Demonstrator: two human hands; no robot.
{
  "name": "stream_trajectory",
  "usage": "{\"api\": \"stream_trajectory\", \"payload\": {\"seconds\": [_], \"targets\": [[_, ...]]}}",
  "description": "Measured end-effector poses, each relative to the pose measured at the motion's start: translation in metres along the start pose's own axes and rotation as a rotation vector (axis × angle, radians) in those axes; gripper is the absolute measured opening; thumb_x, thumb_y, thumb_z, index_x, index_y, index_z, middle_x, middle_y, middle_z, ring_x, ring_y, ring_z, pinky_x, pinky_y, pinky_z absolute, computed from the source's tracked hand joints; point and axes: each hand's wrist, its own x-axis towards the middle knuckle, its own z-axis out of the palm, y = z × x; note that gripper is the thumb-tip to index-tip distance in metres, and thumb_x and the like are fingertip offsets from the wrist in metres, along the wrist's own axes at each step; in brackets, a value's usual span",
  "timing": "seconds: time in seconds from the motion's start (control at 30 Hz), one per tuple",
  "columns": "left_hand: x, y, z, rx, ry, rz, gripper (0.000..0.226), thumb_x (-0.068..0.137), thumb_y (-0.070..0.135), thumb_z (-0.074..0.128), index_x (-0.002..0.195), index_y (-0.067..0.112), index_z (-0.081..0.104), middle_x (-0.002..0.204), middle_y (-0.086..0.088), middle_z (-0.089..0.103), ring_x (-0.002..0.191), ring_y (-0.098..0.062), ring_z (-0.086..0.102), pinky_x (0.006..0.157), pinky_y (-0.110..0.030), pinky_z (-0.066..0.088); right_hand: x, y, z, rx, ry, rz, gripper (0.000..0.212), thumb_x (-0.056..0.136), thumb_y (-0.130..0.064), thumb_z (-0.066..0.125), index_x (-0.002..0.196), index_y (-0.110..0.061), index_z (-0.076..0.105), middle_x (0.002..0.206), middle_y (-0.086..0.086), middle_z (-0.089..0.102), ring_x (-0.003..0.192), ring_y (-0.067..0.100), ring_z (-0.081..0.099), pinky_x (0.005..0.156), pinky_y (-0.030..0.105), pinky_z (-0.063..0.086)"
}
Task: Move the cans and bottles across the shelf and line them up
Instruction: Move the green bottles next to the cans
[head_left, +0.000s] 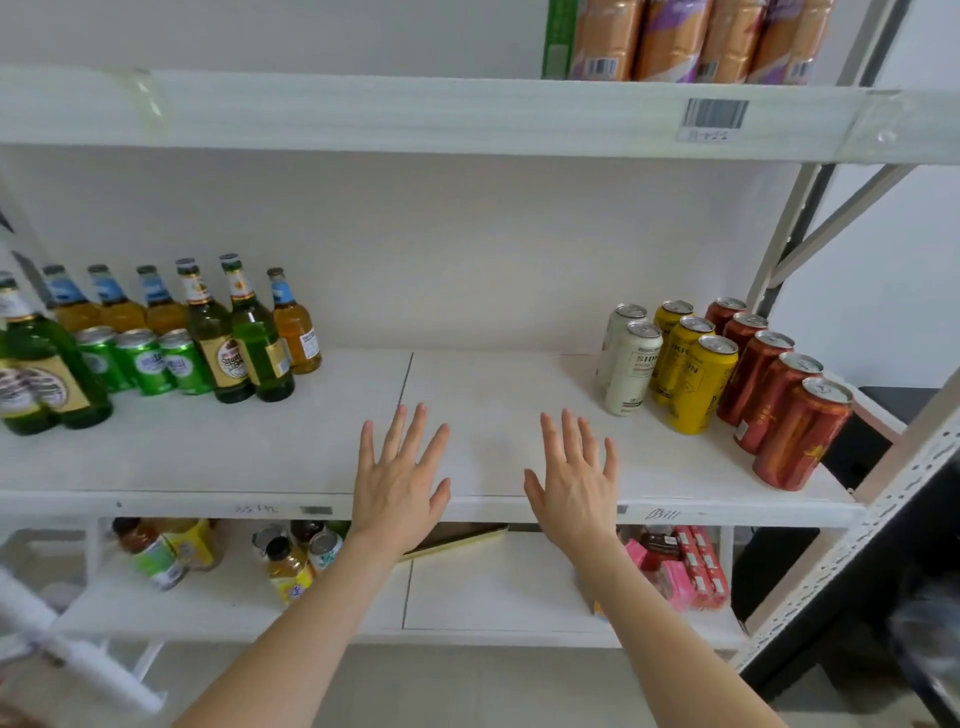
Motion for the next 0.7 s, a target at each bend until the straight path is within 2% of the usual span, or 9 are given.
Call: {"api": "stream_trajectory", "payload": {"seconds": [0.13, 0.23, 0.3, 0.5, 0.6, 0.7], "targets": [[-0.026, -0.049, -0.009, 0.015, -0.017, 0.015, 0.068, 0.093, 0.053, 0.049, 0.152, 0.025, 0.032, 0.162, -0.011, 0.019, 0.150, -0.033, 0.014, 0.117, -0.059, 0.009, -0.017, -0.053, -0.008, -0.006, -0.019, 0.007, 0.075, 0.088, -0.047, 0.060, 0.150, -0.017, 0.032, 0.154, 0.013, 0.036, 0.141, 0.033, 0.035, 0.112, 0.054, 0.027], [-0.039, -0.085, -0.013, 0.012, -0.023, 0.004, 0.068, 0.093, 0.054, 0.049, 0.152, 0.025, 0.032, 0.163, -0.012, 0.018, 0.150, -0.034, 0.013, 0.117, -0.060, 0.010, -0.023, -0.088, -0.010, -0.001, -0.084, -0.013, 0.073, 0.096, -0.051, 0.043, 0.155, -0.021, 0.011, 0.162, 0.009, 0.014, 0.149, 0.030, 0.014, 0.118, 0.052, 0.010], [-0.047, -0.107, -0.013, 0.010, -0.025, -0.003, 0.068, 0.093, 0.053, 0.049, 0.152, 0.025, 0.031, 0.163, -0.012, 0.017, 0.150, -0.034, 0.012, 0.117, -0.059, 0.008, -0.024, -0.111, -0.008, -0.006, -0.097, -0.018, 0.073, 0.097, -0.052, 0.039, 0.155, -0.022, 0.006, 0.163, 0.008, 0.009, 0.150, 0.030, 0.009, 0.118, 0.051, 0.006], [-0.057, -0.170, -0.004, 0.013, -0.028, -0.037, 0.068, 0.095, 0.052, 0.045, 0.155, 0.025, 0.024, 0.164, -0.012, 0.010, 0.151, -0.033, 0.003, 0.117, -0.059, 0.001, -0.016, -0.178, 0.007, -0.016, -0.081, -0.021, 0.075, 0.094, -0.052, 0.048, 0.155, -0.021, 0.016, 0.161, 0.010, 0.019, 0.148, 0.031, 0.018, 0.117, 0.053, 0.011], [-0.059, -0.201, 0.007, 0.022, -0.011, -0.035, 0.068, 0.092, 0.051, 0.052, 0.151, 0.023, 0.035, 0.162, -0.013, 0.020, 0.150, -0.033, 0.012, 0.117, -0.061, 0.009, -0.009, -0.214, 0.018, -0.016, -0.038, -0.004, 0.077, 0.084, -0.047, 0.064, 0.149, -0.017, 0.035, 0.153, 0.013, 0.038, 0.140, 0.033, 0.037, 0.113, 0.055, 0.025], [-0.058, -0.234, 0.022, 0.027, 0.012, -0.027, 0.069, 0.084, 0.048, 0.065, 0.144, 0.020, 0.048, 0.158, -0.015, 0.031, 0.147, -0.035, 0.024, 0.115, -0.061, 0.015, 0.003, -0.250, 0.033, 0.024, 0.050, -0.005, 0.080, 0.079, -0.045, 0.070, 0.145, -0.015, 0.038, 0.148, 0.015, 0.045, 0.136, 0.035, 0.043, 0.112, 0.055, 0.023]]}}
